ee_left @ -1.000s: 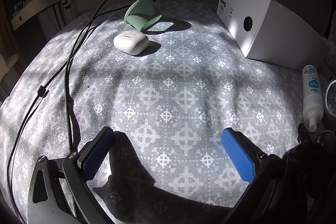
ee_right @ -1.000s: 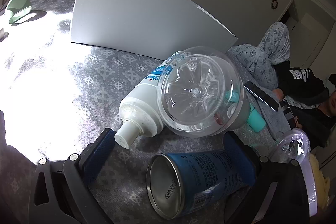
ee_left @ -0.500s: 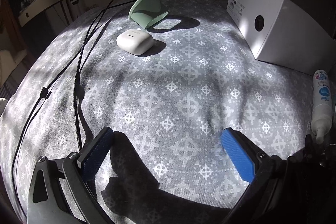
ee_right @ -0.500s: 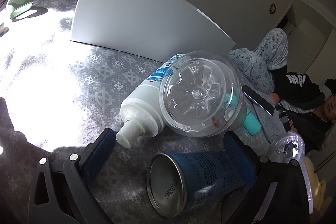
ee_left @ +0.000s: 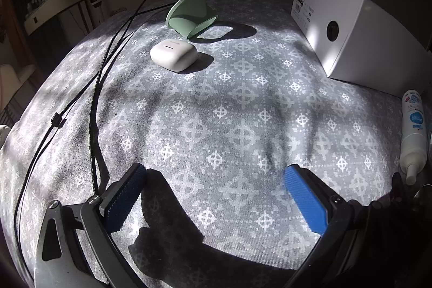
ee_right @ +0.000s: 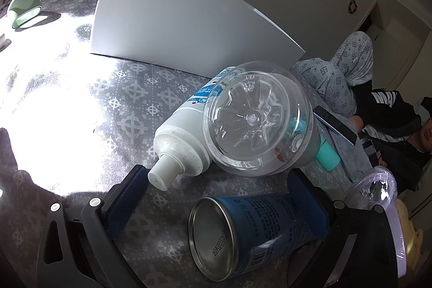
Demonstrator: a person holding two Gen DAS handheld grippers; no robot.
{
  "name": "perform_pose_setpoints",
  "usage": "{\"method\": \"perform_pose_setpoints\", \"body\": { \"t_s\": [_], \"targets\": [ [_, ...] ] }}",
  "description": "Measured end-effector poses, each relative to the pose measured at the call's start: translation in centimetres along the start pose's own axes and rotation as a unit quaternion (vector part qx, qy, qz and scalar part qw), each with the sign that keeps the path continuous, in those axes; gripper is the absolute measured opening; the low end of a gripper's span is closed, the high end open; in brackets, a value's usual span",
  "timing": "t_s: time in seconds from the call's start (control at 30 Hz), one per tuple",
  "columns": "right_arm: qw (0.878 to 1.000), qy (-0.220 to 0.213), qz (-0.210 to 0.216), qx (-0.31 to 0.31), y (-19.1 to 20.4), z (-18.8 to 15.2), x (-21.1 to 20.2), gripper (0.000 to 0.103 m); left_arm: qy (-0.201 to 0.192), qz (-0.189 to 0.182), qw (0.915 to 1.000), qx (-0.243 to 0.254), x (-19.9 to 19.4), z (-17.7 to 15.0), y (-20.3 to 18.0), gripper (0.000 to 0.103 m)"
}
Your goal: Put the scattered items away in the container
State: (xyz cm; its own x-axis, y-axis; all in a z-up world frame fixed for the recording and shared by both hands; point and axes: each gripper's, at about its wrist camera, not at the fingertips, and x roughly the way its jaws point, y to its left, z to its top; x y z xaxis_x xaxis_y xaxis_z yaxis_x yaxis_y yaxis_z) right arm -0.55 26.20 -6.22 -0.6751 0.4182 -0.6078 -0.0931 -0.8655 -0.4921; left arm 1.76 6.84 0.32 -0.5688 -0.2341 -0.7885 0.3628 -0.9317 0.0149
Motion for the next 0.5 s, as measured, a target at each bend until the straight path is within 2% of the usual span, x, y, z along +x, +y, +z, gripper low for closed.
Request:
{"method": "perform_pose_setpoints", "body": {
  "t_s": [0.17,0.33,0.4,0.5],
  "targets": [
    [1.000,-0.002,-0.006,-0.004,0.2,0.0,0.0,0.103,0.000,0.000,1.0000,0.000,0.0,0.0,0.0,0.103],
    [1.000,0.014,0.014,0.009,-0.1,0.3,0.2,0.103,0.000,0.000,1.0000,0.000,0.0,0.0,0.0,0.103],
    [0.998,0.022,0.051,0.034,-1.2,0.9,0.1,0.103,0.000,0.000,1.0000,0.000,0.0,0.0,-0.1,0.103],
    [0.981,-0.002,0.171,0.091,-2.3,1.3,-1.6,0.103,0.000,0.000,1.0000,0.000,0.0,0.0,0.0,0.103]
  ]
}}
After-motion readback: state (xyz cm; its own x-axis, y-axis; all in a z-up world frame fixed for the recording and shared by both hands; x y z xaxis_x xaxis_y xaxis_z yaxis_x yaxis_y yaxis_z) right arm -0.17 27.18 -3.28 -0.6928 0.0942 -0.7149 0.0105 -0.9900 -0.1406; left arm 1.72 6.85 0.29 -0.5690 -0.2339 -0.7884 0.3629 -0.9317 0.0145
